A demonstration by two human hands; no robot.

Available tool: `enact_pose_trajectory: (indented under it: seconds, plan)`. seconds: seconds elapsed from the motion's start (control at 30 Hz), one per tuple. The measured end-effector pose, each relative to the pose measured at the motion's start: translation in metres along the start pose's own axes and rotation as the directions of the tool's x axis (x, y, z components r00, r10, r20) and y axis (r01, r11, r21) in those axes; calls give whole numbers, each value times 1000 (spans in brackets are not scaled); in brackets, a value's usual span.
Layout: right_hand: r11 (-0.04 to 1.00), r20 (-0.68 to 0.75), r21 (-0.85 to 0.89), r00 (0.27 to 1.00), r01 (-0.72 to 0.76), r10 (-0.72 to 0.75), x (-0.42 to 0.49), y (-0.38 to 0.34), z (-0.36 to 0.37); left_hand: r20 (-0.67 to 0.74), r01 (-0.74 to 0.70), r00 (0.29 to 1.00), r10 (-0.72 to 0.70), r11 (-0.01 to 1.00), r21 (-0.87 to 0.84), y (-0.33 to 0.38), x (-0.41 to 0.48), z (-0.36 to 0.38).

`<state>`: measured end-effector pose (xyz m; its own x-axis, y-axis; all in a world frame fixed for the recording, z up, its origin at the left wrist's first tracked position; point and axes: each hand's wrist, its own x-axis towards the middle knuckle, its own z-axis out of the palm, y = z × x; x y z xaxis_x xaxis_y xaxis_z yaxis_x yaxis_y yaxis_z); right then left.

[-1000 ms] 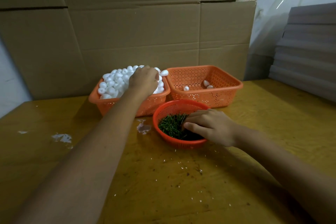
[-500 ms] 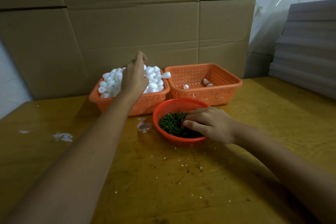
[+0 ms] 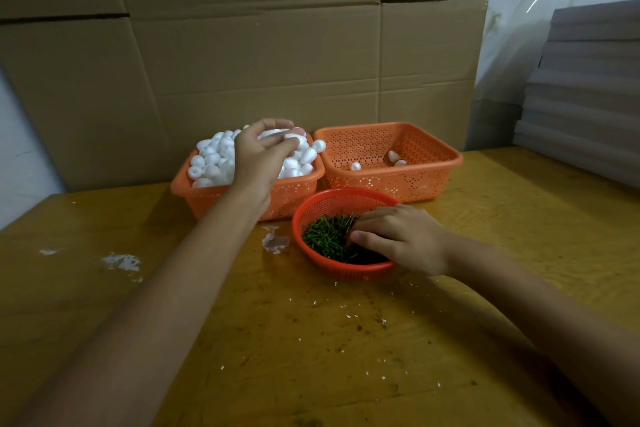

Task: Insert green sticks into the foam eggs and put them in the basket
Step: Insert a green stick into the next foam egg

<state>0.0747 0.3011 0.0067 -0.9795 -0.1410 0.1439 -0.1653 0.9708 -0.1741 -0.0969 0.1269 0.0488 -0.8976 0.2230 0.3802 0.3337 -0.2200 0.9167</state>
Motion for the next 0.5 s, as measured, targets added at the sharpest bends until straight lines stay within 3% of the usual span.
enact_pose_trajectory:
  seconds: [0.13, 0.23, 0.33, 0.5]
  plan:
    - [1000, -4, -1, 1000, 4, -4, 0, 0, 0, 126, 83, 991, -52, 963, -256, 5, -29, 5]
    - [1000, -16, 0, 1000, 4, -4, 0, 0, 1, 255, 143, 965, -58, 933, -331, 5, -56, 6]
    - [1000, -13, -7, 1000, 0, 0, 0, -1, 1, 402, 164, 914, -43, 949, -271, 1, -79, 5]
    - [1000, -25, 25, 1000, 14, -13, -2, -1, 1, 505, 25, 863, 14, 997, -70, -5, -99, 5]
